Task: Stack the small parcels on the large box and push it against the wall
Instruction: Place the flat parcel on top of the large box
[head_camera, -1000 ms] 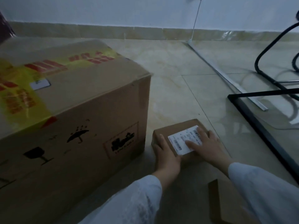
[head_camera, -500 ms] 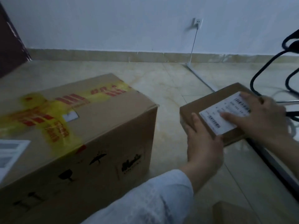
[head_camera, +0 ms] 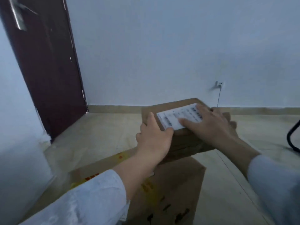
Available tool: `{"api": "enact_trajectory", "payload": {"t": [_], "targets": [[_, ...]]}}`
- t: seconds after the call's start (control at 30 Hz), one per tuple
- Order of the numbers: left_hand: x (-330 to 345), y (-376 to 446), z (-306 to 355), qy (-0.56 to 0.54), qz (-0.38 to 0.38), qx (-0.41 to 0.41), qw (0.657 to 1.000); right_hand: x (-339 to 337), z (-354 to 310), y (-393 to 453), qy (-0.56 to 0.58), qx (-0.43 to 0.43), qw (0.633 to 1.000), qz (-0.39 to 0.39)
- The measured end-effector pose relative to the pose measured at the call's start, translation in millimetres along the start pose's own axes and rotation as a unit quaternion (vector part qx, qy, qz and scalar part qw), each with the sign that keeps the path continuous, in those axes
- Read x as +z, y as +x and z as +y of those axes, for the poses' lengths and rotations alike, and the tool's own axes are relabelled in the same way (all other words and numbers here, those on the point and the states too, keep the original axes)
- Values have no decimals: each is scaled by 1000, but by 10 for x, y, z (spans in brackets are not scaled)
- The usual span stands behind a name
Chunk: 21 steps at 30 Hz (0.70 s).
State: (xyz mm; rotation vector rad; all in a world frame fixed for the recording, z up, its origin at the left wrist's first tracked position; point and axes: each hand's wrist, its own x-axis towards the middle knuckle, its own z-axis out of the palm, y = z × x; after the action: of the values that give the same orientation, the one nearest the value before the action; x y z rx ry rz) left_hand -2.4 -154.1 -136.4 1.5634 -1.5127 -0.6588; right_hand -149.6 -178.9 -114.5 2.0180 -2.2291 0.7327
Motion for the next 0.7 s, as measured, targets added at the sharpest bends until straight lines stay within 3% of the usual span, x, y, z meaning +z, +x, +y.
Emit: {"api": "enact_trajectory", "payload": {"t": [0.13,0.33,0.53,0.7], "targets": [[-179,-31,-512,10,-32,-63,997,427,-254,-234,-54,-2,995,-81],[-138,30,-705,63,0,-78,995,687,-287,-196,3,-33,997,-75],[-112,127,-703,153,23,0,988,820,-266,131,-28,-96,992,-77],[-27,142,-688,195,5,6,981,864,-147,283,-40,-111,990,-82]]}}
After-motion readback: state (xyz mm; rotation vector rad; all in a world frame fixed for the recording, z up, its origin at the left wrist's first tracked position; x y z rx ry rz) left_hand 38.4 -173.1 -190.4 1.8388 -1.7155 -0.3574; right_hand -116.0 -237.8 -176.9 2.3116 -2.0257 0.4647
